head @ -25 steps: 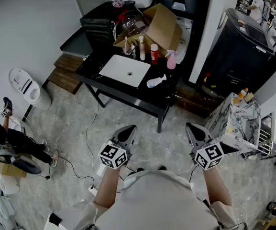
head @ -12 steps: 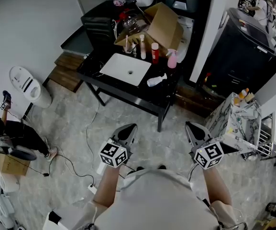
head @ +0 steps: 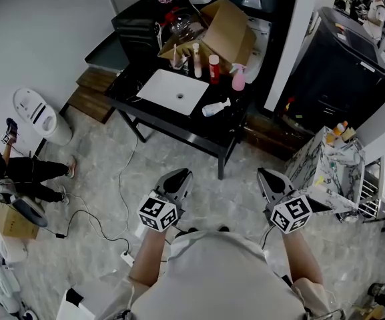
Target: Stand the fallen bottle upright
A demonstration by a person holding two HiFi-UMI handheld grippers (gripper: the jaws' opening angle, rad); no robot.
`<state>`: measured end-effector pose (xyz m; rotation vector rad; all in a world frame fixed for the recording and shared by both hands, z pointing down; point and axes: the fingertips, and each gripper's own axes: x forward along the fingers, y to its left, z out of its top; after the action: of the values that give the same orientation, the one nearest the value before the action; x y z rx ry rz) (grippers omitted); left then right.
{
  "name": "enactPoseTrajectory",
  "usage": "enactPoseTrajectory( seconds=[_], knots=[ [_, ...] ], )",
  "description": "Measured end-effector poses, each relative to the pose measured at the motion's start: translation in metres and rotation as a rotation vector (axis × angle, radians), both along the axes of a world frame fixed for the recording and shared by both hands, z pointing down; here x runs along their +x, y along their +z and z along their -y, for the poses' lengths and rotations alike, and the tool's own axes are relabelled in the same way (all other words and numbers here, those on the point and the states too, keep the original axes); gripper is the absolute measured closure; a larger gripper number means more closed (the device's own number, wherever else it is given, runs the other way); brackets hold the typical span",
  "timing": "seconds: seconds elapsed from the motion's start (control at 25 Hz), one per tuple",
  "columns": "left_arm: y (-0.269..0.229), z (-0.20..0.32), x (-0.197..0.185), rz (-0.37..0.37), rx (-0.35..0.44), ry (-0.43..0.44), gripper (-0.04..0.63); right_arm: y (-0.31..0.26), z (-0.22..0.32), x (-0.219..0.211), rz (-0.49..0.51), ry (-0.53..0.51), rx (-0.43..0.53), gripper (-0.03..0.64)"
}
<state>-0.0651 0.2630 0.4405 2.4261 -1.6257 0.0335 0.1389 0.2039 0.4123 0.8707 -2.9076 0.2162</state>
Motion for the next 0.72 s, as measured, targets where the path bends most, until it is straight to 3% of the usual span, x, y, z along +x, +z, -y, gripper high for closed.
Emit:
enactPoseTrajectory(
  seconds=[0.4, 0.72],
  knots=[
    [0.005, 0.013, 0.018, -0.071, 0.003, -0.045, 0.451, 0.013, 0.02, 0.024, 0.007, -0.032, -0.028, 0.586],
    [0.014, 0.02, 0.036, -0.048, -0.017, -0.063, 0.361, 0.019, 0.031, 0.039, 0.012, -0.064, -0.027, 0.586]
  ],
)
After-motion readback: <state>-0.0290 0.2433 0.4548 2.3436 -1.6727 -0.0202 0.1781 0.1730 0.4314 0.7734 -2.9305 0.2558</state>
